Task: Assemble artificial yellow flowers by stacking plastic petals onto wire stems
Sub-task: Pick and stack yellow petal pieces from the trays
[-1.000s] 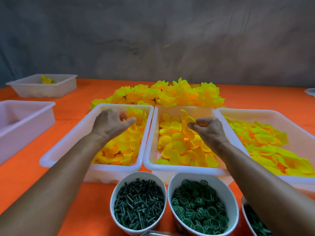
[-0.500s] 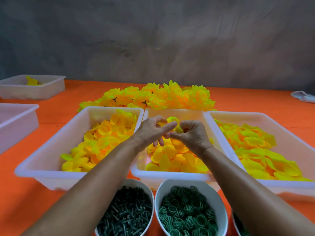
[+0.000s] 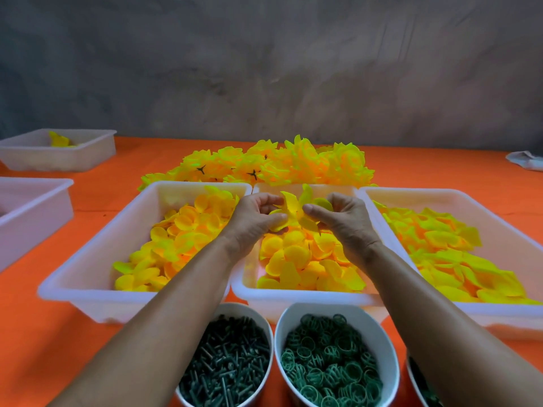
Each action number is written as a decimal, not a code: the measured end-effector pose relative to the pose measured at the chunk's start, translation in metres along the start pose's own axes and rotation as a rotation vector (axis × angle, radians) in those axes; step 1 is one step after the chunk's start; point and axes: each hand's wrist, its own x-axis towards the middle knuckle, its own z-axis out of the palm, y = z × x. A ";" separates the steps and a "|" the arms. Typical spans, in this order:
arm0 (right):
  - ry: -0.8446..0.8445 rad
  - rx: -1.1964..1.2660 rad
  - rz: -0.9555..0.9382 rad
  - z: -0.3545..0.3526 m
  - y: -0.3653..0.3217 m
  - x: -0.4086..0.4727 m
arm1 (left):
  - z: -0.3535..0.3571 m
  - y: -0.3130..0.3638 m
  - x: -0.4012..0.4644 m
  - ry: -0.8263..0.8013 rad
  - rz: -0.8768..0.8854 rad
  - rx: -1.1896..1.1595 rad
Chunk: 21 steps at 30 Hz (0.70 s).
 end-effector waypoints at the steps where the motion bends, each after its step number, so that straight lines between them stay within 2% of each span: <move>1: 0.006 0.008 0.008 -0.001 0.001 0.001 | 0.000 -0.001 0.000 0.002 0.006 -0.004; 4: 0.039 0.009 0.028 0.000 0.003 0.003 | 0.000 -0.002 0.001 0.013 0.018 0.001; 9: 0.326 -0.023 0.017 -0.008 0.004 0.007 | 0.001 -0.003 0.003 0.126 0.060 0.052; 11: 0.384 0.000 0.030 -0.011 0.004 0.008 | 0.001 -0.003 0.003 0.166 0.084 0.053; 17: 0.364 -0.026 0.022 -0.008 0.004 0.006 | -0.004 -0.001 0.003 0.307 0.138 0.023; 21: 0.370 -0.093 -0.002 -0.008 0.005 0.006 | -0.005 0.001 0.001 0.328 0.147 -0.015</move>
